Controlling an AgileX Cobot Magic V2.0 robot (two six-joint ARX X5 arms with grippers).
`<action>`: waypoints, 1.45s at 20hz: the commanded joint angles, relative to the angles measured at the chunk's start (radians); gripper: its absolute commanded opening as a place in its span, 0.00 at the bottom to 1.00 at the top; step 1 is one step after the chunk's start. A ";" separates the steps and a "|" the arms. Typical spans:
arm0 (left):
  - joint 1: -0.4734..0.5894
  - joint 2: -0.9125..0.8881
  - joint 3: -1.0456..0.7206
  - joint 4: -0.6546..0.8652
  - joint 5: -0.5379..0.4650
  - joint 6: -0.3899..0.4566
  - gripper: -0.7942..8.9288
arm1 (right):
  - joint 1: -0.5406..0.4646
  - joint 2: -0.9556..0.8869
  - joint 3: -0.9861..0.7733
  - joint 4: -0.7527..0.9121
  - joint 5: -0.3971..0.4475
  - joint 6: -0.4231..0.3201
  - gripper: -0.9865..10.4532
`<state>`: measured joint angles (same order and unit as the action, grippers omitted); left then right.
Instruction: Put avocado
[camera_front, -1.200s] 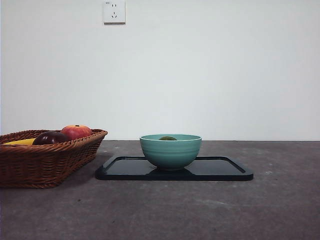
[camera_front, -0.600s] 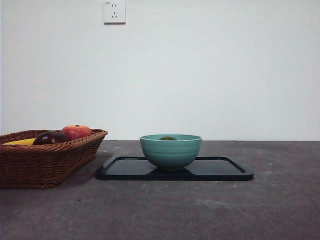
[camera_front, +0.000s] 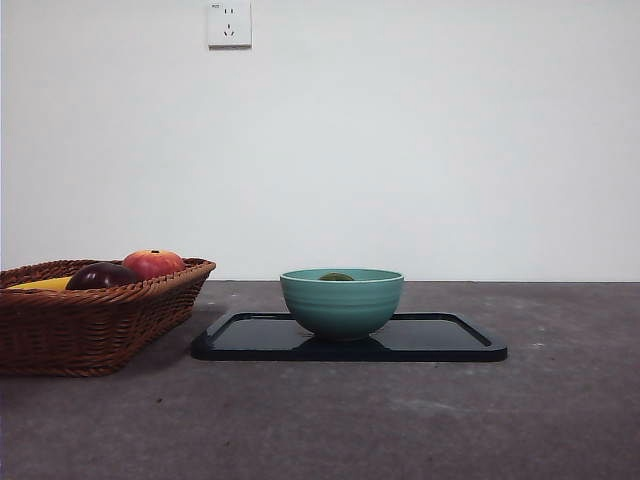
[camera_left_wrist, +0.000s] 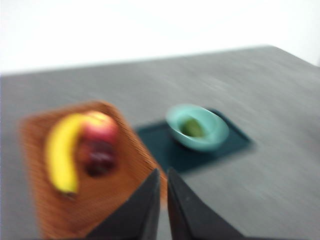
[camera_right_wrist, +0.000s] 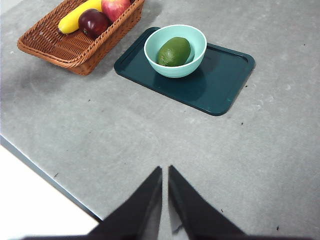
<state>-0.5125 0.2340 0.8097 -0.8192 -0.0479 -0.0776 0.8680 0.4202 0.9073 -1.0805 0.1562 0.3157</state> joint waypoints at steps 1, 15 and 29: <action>0.141 -0.002 -0.080 0.146 -0.005 0.090 0.11 | 0.010 0.003 0.004 0.011 0.001 0.010 0.10; 0.485 -0.113 -0.729 0.708 -0.002 0.013 0.11 | 0.010 0.003 0.004 0.011 0.002 0.010 0.10; 0.486 -0.231 -0.798 0.626 0.067 0.100 0.11 | 0.010 0.003 0.004 0.011 0.002 0.010 0.10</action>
<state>-0.0280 0.0044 0.0322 -0.1837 0.0067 -0.0032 0.8677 0.4202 0.9070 -1.0805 0.1566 0.3157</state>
